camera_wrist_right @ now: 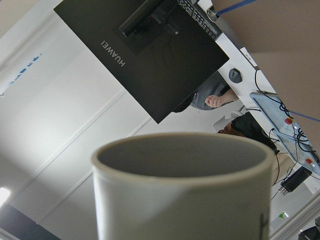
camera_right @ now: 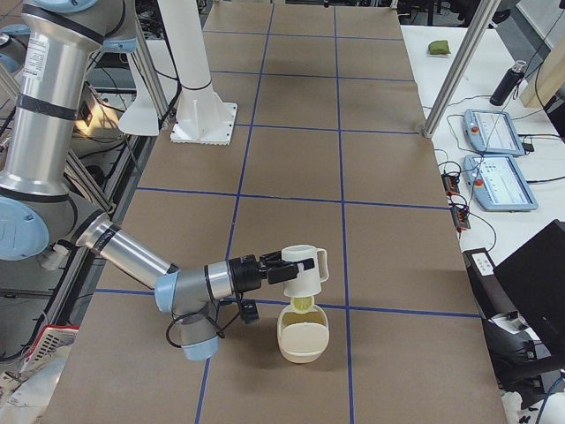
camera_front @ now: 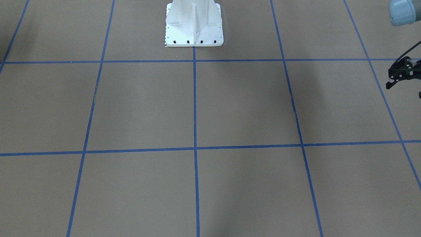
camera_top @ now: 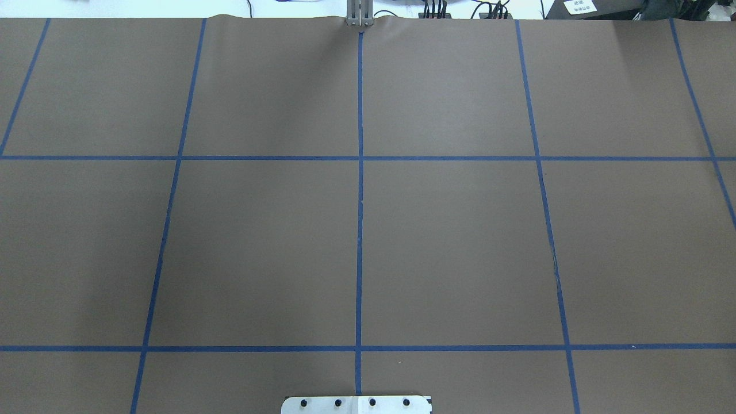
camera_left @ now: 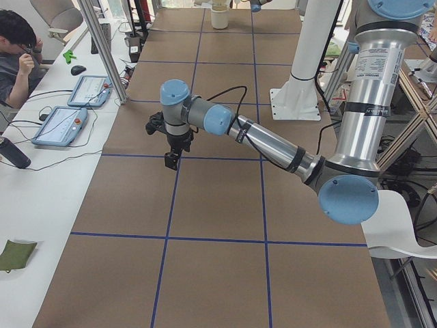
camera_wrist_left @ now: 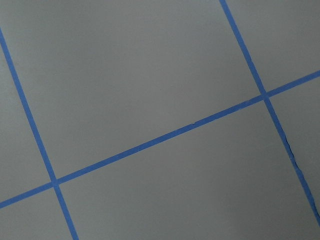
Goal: Left arm hands cup to right arm to dump lemon
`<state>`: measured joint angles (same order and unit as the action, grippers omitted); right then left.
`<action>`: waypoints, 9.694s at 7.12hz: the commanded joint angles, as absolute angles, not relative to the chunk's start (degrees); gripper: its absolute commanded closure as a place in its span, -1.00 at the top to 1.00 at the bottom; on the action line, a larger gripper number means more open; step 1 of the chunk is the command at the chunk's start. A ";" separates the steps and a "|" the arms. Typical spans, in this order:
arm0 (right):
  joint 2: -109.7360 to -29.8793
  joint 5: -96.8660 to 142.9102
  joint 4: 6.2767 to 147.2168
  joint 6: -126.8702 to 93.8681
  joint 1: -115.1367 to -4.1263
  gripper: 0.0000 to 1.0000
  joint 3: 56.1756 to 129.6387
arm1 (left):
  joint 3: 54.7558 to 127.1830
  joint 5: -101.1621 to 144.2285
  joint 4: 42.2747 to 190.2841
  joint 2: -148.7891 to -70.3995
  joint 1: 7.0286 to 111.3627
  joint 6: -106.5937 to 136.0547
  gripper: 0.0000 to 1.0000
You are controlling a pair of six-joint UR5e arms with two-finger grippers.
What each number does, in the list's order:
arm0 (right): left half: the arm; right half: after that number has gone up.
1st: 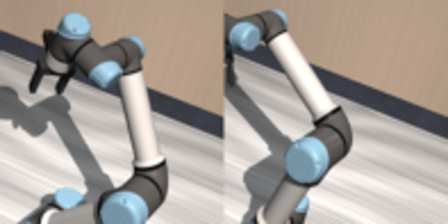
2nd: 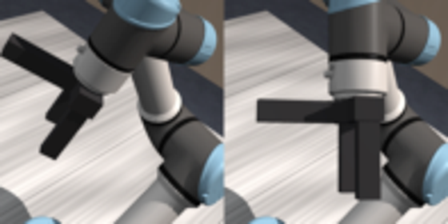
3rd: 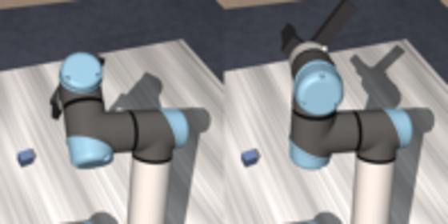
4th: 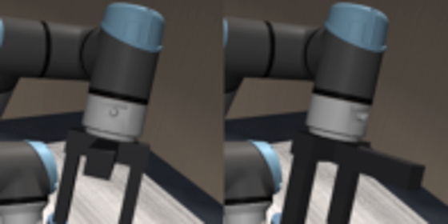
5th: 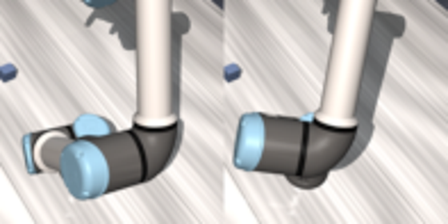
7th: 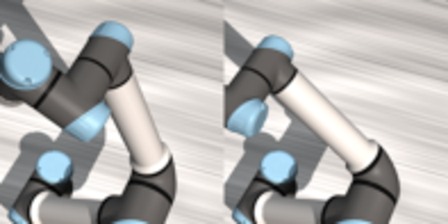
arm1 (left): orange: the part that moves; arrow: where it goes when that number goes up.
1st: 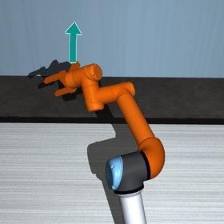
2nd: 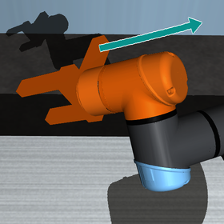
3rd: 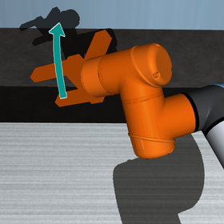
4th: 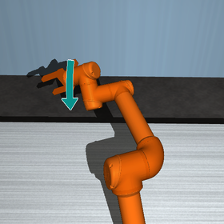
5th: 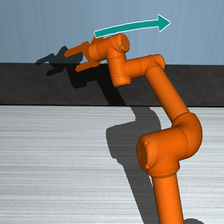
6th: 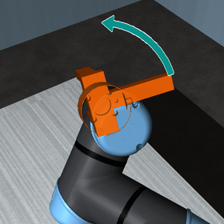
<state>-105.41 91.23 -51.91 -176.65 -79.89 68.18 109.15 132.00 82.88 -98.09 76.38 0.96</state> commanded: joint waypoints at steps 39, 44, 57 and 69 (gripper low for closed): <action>-48.52 55.20 44.21 -29.62 -22.94 -0.37 86.66 | 91.76 140.54 104.24 -135.62 52.47 91.32 -0.08; -48.52 54.49 45.09 -29.62 -22.32 -0.35 87.19 | 91.50 140.45 104.50 -135.44 51.86 91.23 -0.16; -54.30 54.67 44.91 -25.31 -20.22 0.97 99.99 | 90.53 137.90 104.41 -135.62 50.80 91.14 -1.00; -55.37 108.33 86.01 -34.90 -51.13 0.98 102.39 | 97.27 132.63 103.62 -120.46 55.71 72.20 -1.00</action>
